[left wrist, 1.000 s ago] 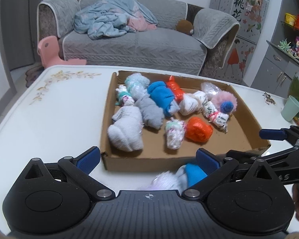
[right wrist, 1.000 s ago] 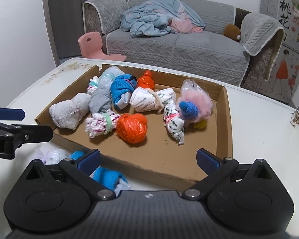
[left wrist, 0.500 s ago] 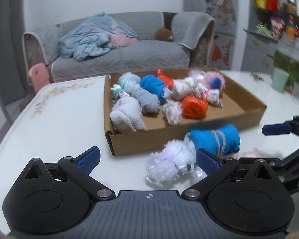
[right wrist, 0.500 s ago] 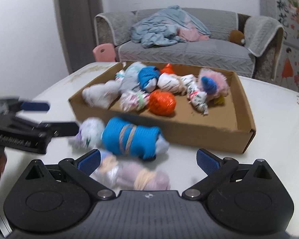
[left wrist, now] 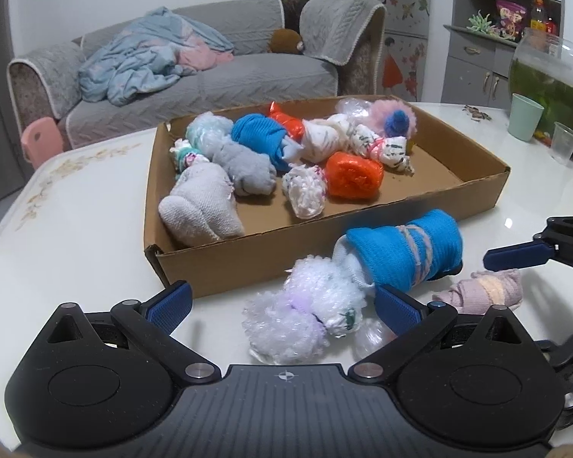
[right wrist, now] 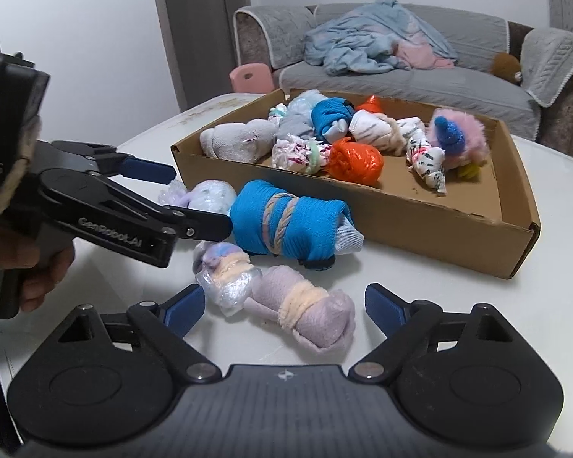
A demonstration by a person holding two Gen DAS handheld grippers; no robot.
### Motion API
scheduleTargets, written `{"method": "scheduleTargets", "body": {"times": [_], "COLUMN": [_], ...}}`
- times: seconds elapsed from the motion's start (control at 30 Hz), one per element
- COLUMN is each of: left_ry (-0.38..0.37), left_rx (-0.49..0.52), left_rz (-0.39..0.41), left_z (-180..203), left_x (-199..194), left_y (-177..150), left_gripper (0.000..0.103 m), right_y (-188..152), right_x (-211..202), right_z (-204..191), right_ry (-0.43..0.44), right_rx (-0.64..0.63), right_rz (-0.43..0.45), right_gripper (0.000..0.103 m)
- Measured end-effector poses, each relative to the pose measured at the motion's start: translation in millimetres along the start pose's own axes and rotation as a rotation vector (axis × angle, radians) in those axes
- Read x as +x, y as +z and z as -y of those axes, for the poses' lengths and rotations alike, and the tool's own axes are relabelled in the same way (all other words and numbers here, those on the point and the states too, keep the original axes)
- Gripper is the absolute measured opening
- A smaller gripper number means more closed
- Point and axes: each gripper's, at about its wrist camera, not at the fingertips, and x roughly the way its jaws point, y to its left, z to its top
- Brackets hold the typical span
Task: Organize objects
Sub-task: 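Grasp the clear bubble-wrapped bundle with the left tool while the right grasps the lilac sock bundle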
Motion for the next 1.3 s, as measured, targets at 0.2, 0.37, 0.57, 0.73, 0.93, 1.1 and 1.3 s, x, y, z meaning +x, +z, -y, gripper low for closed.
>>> {"method": "scheduleTargets", "body": {"times": [0.2, 0.37, 0.57, 0.73, 0.93, 1.1, 1.3], "left_ry": [-0.067, -0.070, -0.071, -0.048, -0.047, -0.044, -0.036], "left_rx": [-0.006, 0.035, 0.023, 0.016, 0.003, 0.000, -0.002], "left_rz": [-0.041, -0.035, -0.014, -0.001, -0.009, 0.015, 0.028], "left_z": [-2.9, 5.5, 4.4, 6.1, 7.3, 5.4, 3.1], "left_x": [6.9, 2.3, -12.9, -21.9, -31.7, -35.6, -41.0], "left_y": [-3.3, -7.6, -23.4, -30.9, -37.4, -44.8, -49.3], "left_gripper": [0.066, 0.058, 0.056, 0.056, 0.055, 0.056, 0.054], "right_y": [-0.3, -4.3, -17.2, -18.9, -19.9, -23.4, -28.3], "right_x": [3.9, -2.0, -13.1, -15.8, -18.6, -20.5, -25.9], "right_z": [1.2, -1.0, 1.0, 2.4, 4.5, 5.8, 8.4], "right_ry": [0.009, -0.021, -0.037, -0.053, -0.057, -0.059, -0.067], "right_rx": [-0.026, -0.064, -0.087, -0.094, -0.090, -0.101, -0.098], "right_rz": [-0.014, -0.013, 0.009, 0.019, 0.019, 0.021, 0.039], "right_gripper": [0.067, 0.050, 0.049, 0.049, 0.048, 0.049, 0.048]}}
